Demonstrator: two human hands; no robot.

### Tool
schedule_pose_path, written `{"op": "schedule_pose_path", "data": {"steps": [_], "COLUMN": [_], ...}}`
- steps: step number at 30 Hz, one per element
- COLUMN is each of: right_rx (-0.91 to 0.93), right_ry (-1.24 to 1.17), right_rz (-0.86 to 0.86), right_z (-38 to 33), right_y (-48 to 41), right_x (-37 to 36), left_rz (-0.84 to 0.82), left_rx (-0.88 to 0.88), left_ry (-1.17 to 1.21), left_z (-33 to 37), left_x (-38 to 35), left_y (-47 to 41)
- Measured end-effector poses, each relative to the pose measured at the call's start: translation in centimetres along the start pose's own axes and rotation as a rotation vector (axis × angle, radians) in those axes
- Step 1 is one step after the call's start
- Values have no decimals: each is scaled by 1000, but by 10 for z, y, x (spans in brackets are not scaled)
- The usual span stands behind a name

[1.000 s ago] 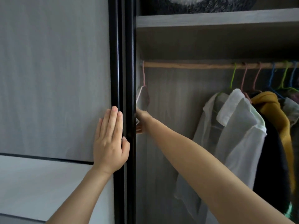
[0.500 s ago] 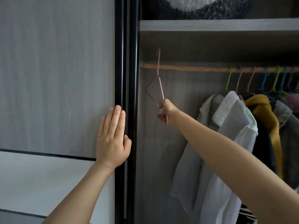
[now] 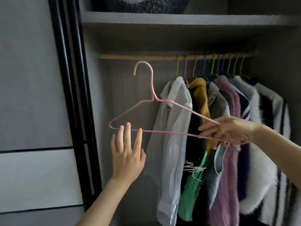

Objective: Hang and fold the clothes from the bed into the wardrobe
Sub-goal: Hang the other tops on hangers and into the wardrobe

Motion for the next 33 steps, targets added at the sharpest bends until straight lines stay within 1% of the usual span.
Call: {"op": "schedule_pose_path", "data": {"steps": [2, 3, 4, 5, 6, 7, 8, 10, 11, 12, 13, 14, 15, 16, 17, 18, 19, 20, 21, 23, 24, 25, 26, 28, 31, 33], "right_rx": [-6, -47, -69, -129, -109, -138, -93, -127, -194, -249, -322, -390, -469, -543, -623, -712, -805, -905, -963, -1025, -1042, -1083, -1103, -1110, -1074, -1026], "right_ry": [18, 40, 9, -1, -56, -85, -136, -223, -277, -290, -312, -308, -289, -270, -199, -113, -6, 88, 130, 189, 210, 198, 174, 114, -59, -169], "right_rz": [6, 17, -7, 5, -41, -40, -76, -38, 25, 103, 213, 320, 405, 527, 660, 793, 891, 1025, 1171, 1380, 1477, 1559, 1628, 1713, 1882, 2015], "right_z": [27, 48, 63, 90, 101, 125, 138, 168, 187, 202, 213, 227, 234, 245, 250, 257, 263, 273, 281, 298, 303, 311, 316, 324, 343, 356], "right_y": [53, 85, 112, 154, 169, 227, 246, 329, 376, 405, 458, 506, 538, 582, 617, 660, 684, 719, 762, 816, 837, 860, 878, 891, 912, 924], "right_x": [25, 44, 56, 78, 82, 100, 107, 127, 135, 141, 146, 150, 149, 149, 150, 149, 148, 146, 139, 124, 116, 107, 99, 88, 87, 90], "left_rz": [-41, -97, -122, -188, -205, -241, -269, -300, -306, -326, -339, -390, -444, -516, -578, -677, -738, -754, -774, -789, -776, -746, -775, -792, -873, -901], "left_rx": [-45, -75, -91, -113, -120, -155, -162, -209, -243, -279, -315, -361, -396, -432, -471, -543, -594, -626, -691, -758, -765, -783, -835, -889, -948, -921], "left_ry": [42, 78, 110, 184, 206, 313, 359, 541, 623, 696, 782, 876, 916, 1005, 1051, 1087, 1090, 1101, 1140, 1197, 1245, 1303, 1345, 1363, 1358, 1368], "left_z": [47, 77, 98, 138, 150, 203, 216, 288, 329, 357, 403, 446, 476, 515, 547, 585, 607, 633, 664, 704, 722, 743, 766, 799, 843, 864], "left_x": [-6, -10, -12, -13, -10, -7, -7, 3, 12, 18, 32, 43, 50, 63, 72, 84, 88, 98, 114, 135, 143, 154, 163, 169, 157, 139], "left_y": [6, 11, 15, 21, 24, 27, 31, 38, 44, 47, 53, 63, 70, 82, 94, 109, 120, 127, 136, 149, 154, 159, 164, 170, 179, 177]}}
Point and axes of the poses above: each hand's wrist, its own y-axis away from the middle knuckle, its own x-axis out of the back of the hand, z = x × y, the point moved 7 cm from there along -y, towards the middle knuckle, and after that the axes turned 3 degrees about z, right-handed, at the moved point
